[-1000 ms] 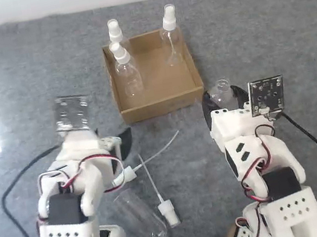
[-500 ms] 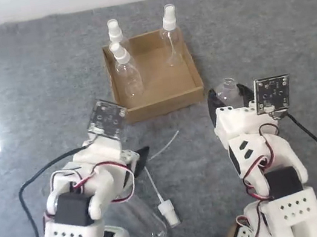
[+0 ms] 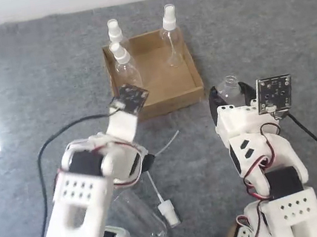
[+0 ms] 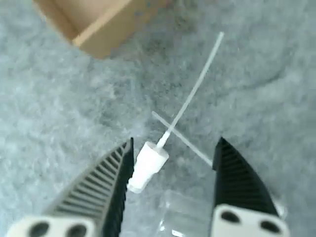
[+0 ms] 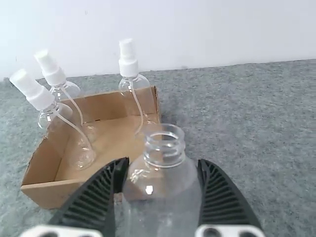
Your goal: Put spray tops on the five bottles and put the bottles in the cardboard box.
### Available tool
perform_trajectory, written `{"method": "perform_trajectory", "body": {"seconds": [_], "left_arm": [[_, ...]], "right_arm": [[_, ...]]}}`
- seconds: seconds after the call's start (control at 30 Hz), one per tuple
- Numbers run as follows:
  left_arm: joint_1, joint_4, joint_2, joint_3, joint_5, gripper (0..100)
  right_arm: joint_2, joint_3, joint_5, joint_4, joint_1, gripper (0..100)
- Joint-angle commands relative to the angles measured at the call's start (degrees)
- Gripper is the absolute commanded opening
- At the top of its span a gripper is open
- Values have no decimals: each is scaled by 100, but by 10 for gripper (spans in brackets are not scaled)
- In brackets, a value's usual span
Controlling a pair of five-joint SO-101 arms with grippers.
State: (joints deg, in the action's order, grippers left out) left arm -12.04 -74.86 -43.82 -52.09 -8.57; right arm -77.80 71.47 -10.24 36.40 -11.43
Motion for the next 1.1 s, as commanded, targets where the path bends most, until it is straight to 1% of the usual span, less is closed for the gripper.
{"method": "perform_trajectory", "body": {"seconds": [0.0, 0.2, 0.3, 0.37, 0.53, 0.67, 0.9, 1.07], "left_arm": [[-35, -35, 923, 567, -1073, 246], [-35, -281, 1459, 646, -2963, 246], [-35, -554, 1468, 787, -3648, 246], [-35, -897, 1468, 980, -4141, 246], [-88, -1503, 1468, 1262, -5160, 246], [-492, -1714, 1468, 1068, -5503, 246], [-1363, -1697, 1468, 840, -5503, 246], [-1908, -1275, 1477, 400, -5503, 246]], "right_arm": [[-127, -79, -53, -163, 154, 76], [-180, -132, -79, -277, 778, 76], [-180, -114, -70, -453, 1147, 76], [-180, -123, -79, -453, 1314, 76], [-180, -123, -79, -453, 1385, 76], [-180, -132, -53, -453, 1393, 76], [-189, -105, -79, -699, 1771, 76], [-189, -97, -79, -690, 1745, 76]]}}
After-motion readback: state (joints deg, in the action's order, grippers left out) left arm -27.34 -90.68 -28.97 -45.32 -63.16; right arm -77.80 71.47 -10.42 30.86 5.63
